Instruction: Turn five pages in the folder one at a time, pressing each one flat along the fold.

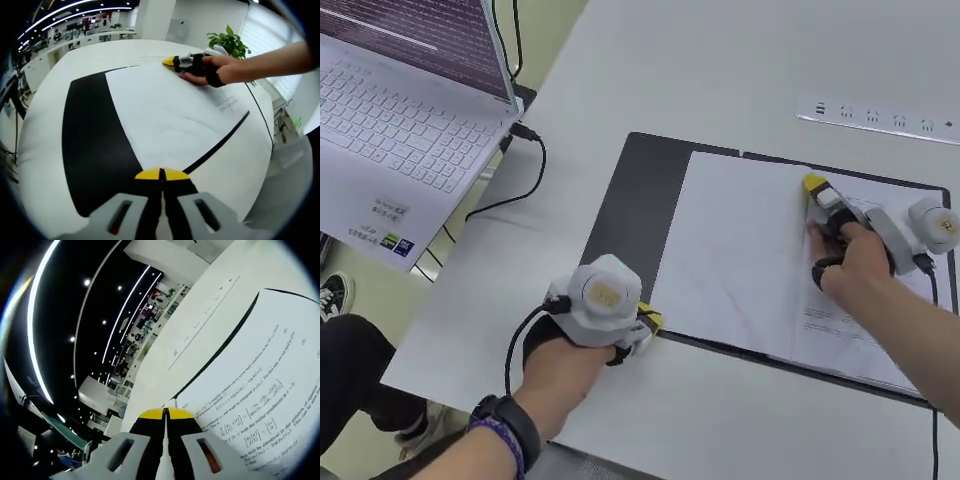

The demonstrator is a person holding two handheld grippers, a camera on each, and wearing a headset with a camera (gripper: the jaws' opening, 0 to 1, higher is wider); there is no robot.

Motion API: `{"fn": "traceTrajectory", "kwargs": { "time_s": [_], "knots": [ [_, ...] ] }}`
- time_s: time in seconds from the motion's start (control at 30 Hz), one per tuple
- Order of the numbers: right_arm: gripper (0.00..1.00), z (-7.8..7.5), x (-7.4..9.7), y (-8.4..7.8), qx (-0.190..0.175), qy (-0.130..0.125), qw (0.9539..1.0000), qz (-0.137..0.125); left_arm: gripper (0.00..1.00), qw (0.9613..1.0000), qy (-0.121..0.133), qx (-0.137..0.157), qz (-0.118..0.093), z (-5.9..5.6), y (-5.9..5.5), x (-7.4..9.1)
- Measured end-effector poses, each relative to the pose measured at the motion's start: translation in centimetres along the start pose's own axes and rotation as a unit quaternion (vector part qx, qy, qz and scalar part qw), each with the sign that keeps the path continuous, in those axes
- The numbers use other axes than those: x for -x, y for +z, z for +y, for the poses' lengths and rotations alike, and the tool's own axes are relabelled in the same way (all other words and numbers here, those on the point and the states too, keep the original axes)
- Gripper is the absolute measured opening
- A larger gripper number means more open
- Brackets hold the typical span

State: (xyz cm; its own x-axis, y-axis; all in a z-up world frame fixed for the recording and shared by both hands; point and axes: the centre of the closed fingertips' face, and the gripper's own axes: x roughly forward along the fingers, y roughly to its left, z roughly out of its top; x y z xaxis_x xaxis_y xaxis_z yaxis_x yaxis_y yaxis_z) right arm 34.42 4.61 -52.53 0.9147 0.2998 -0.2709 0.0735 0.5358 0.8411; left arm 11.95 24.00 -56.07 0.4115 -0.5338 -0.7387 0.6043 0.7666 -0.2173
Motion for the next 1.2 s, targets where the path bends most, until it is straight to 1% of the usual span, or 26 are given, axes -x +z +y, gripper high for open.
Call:
{"fn": "traceTrajectory", "kwargs": {
  "time_s": [0.03, 0.1, 0.13, 0.17, 0.2, 0.23, 0.27, 0.3, 0.37, 0.47, 0.63, 0.7, 0.8, 0.87, 0.9, 0.97, 1.07, 1.13, 1.2],
  "knots": [
    [0.00, -0.2, -0.6, 0.2, 0.008, -0.003, 1.0000, 0.005, 0.00, 1.0000, 0.000, 0.000, 0.000, 0.0, 0.0, 0.0],
    [0.00, -0.8, -1.3, 0.6, 0.007, -0.004, 1.0000, 0.005, 0.00, 1.0000, 0.000, 0.001, -0.001, 0.0, 0.0, 0.0],
    [0.00, -1.3, -1.6, 0.8, -0.018, -0.001, 0.9998, 0.000, 0.00, 1.0000, 0.000, 0.001, -0.001, 0.0, 0.0, 0.0],
    [0.00, -1.6, -1.6, 0.9, -0.021, -0.001, 0.9998, 0.000, 0.00, 1.0000, 0.000, 0.001, -0.002, 0.0, 0.0, 0.0],
    [0.00, -1.5, -1.6, 0.9, -0.009, 0.001, 1.0000, 0.001, 0.00, 1.0000, 0.000, 0.002, -0.002, 0.0, 0.0, -0.1],
    [0.00, -1.8, -1.8, 0.8, 0.030, 0.011, 0.9995, 0.004, 0.00, 1.0000, 0.000, 0.003, -0.003, 0.0, 0.0, -0.1],
    [0.00, -1.8, -1.8, 0.6, 0.037, 0.015, 0.9991, 0.014, 0.00, 1.0000, 0.000, 0.003, -0.004, 0.1, 0.0, -0.1],
    [0.00, -1.8, -1.7, 0.4, 0.029, 0.022, 0.9991, 0.022, 0.00, 1.0000, 0.000, 0.004, -0.006, 0.0, 0.0, 0.0],
    [0.00, -2.2, -1.4, 0.2, 0.024, 0.027, 0.9989, 0.029, 0.00, 0.9999, -0.001, 0.005, -0.010, 0.0, 0.0, 0.0],
    [0.00, -2.1, -0.7, -0.5, 0.039, 0.032, 0.9981, 0.035, 0.00, 0.9999, -0.002, 0.000, -0.015, 0.0, -0.1, 0.0],
    [0.00, -2.5, -0.3, -0.7, 0.039, 0.034, 0.9980, 0.037, 0.00, 0.9999, -0.001, 0.002, -0.016, 0.0, -0.1, 0.0],
    [0.00, -2.6, -0.2, -0.9, 0.047, 0.037, 0.9973, 0.043, 0.00, 0.9999, -0.001, 0.000, -0.016, 0.0, 0.0, 0.1],
    [0.00, -0.2, 2.5, -2.7, 0.053, 0.044, 0.9966, 0.046, 0.00, 0.9999, -0.001, -0.001, -0.016, 0.0, 0.0, 0.0],
    [0.00, 0.1, 3.0, -3.0, 0.052, 0.048, 0.9964, 0.047, 0.00, 0.9998, -0.002, 0.002, -0.018, 0.0, 0.0, 0.1],
    [0.00, 0.8, 3.6, -3.4, 0.055, 0.050, 0.9960, 0.050, 0.00, 0.9998, -0.002, 0.004, -0.019, 0.0, 0.0, 0.1],
    [0.00, 1.1, 4.3, -3.9, 0.060, 0.053, 0.9952, 0.057, 0.00, 0.9998, -0.003, 0.003, -0.021, 0.0, 0.0, 0.1],
    [0.00, 1.3, 5.3, -4.4, 0.058, 0.057, 0.9949, 0.058, 0.00, 0.9998, -0.002, 0.002, -0.019, 0.0, 0.0, 0.1],
    [0.00, 1.5, 5.8, -4.7, 0.059, 0.059, 0.9947, 0.061, 0.00, 0.9999, -0.001, -0.008, -0.015, -0.1, 0.0, 0.1],
    [0.00, 1.6, 6.4, -5.0, 0.059, 0.060, 0.9945, 0.062, 0.00, 0.9998, -0.001, -0.011, -0.015, -0.1, 0.0, 0.0]
  ]
}}
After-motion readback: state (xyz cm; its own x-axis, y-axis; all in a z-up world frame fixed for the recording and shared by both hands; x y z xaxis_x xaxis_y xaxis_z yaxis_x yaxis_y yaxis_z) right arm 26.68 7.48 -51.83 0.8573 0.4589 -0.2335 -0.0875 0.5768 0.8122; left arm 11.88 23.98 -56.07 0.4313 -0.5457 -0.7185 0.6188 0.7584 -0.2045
